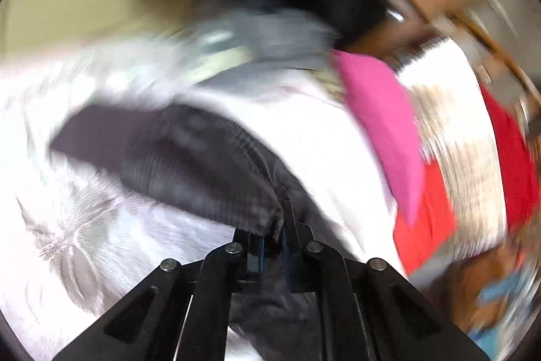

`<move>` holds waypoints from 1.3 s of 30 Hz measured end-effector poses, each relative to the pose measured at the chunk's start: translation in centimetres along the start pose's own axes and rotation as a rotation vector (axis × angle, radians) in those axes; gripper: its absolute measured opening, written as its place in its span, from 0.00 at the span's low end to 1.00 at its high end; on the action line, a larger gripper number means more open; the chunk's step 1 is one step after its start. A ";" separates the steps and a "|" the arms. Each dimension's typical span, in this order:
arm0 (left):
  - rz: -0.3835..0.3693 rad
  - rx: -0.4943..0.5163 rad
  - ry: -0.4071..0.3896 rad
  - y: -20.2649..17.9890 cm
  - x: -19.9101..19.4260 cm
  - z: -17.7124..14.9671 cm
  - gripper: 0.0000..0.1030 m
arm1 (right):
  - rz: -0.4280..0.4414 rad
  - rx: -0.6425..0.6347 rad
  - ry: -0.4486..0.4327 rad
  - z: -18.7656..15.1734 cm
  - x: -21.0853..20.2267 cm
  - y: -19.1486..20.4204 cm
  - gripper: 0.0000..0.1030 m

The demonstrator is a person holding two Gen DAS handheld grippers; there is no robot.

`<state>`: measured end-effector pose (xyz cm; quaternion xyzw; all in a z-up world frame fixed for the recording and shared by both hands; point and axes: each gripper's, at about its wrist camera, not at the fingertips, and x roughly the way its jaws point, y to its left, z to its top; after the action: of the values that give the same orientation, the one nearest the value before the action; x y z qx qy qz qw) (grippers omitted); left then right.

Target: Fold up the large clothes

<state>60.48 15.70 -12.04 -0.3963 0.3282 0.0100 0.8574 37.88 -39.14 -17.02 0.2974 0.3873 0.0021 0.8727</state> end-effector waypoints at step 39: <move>0.018 0.300 0.372 -10.9 -0.5 -16.8 0.43 | -0.053 -0.344 -0.175 -0.7 -5.0 9.8 0.83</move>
<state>53.81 -3.19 -12.34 -0.2568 0.4820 -0.1045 0.8312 36.13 -31.87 -8.87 0.1324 0.3117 0.0194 0.9407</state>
